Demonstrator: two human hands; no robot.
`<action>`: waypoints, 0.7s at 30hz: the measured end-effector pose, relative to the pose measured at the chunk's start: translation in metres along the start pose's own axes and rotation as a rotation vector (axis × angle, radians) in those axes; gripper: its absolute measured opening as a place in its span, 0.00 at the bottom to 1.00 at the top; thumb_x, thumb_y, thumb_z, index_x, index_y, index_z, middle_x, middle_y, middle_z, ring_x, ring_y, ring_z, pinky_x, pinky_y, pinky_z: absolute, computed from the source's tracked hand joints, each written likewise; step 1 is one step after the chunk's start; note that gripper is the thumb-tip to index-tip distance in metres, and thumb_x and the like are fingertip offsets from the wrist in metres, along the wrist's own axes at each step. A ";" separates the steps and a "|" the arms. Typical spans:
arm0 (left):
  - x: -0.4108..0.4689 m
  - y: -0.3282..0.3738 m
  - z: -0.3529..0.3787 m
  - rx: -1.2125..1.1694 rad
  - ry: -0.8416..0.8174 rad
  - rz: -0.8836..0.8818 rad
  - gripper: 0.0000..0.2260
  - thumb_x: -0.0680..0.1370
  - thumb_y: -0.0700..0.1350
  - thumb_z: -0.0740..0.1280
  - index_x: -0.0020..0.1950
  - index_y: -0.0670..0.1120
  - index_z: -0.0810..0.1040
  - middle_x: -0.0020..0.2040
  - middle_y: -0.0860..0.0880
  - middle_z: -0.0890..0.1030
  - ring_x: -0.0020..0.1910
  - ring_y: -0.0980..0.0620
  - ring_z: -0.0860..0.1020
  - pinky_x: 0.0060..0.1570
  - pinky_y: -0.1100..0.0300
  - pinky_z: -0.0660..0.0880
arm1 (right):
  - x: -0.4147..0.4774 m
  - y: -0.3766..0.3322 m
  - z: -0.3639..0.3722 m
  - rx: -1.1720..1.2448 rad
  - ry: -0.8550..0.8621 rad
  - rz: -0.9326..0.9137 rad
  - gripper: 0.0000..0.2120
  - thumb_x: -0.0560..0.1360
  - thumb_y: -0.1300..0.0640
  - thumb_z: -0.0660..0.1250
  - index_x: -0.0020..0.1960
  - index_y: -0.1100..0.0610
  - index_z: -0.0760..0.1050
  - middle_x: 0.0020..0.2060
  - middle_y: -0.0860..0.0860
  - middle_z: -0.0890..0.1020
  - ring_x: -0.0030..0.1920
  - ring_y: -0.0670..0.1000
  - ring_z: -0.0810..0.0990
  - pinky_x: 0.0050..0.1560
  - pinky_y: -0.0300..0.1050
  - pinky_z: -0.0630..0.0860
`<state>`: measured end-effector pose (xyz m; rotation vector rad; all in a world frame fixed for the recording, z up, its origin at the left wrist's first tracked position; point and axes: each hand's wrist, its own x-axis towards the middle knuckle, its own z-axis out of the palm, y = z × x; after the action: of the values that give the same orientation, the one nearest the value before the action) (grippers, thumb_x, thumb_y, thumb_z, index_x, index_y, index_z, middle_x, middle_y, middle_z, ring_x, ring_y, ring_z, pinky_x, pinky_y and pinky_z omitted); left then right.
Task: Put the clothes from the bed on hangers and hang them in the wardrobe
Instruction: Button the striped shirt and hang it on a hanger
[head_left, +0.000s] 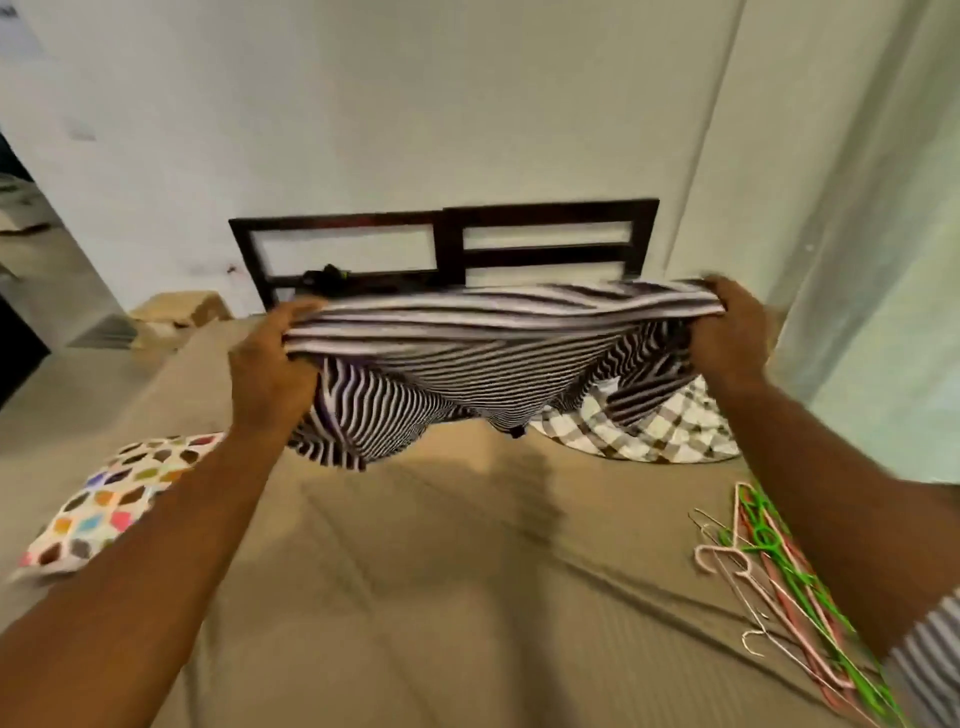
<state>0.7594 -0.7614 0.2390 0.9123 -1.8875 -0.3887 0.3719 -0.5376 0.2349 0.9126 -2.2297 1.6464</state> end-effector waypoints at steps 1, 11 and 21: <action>-0.020 -0.017 -0.001 -0.007 -0.107 0.015 0.24 0.72 0.33 0.64 0.63 0.54 0.78 0.55 0.54 0.78 0.56 0.56 0.77 0.58 0.78 0.64 | -0.023 0.016 0.005 0.009 -0.010 0.025 0.17 0.76 0.62 0.61 0.60 0.55 0.82 0.52 0.54 0.85 0.53 0.51 0.81 0.54 0.39 0.76; -0.283 -0.249 0.034 0.176 -1.055 -0.271 0.22 0.72 0.62 0.62 0.67 0.68 0.69 0.54 0.54 0.85 0.54 0.51 0.83 0.59 0.64 0.71 | -0.282 0.184 0.007 -0.490 -0.629 0.489 0.11 0.73 0.63 0.67 0.48 0.51 0.84 0.48 0.57 0.87 0.53 0.59 0.84 0.48 0.43 0.68; -0.341 -0.218 0.015 0.134 -1.348 -0.469 0.18 0.68 0.56 0.62 0.46 0.84 0.71 0.43 0.79 0.77 0.50 0.73 0.77 0.55 0.72 0.72 | -0.360 0.200 0.027 -0.419 -0.563 0.860 0.16 0.78 0.64 0.60 0.63 0.57 0.78 0.50 0.59 0.84 0.53 0.61 0.83 0.55 0.52 0.77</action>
<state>0.9247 -0.6579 -0.1163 1.3442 -2.8742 -1.4440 0.5387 -0.4017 -0.1166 0.3153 -3.5151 1.1076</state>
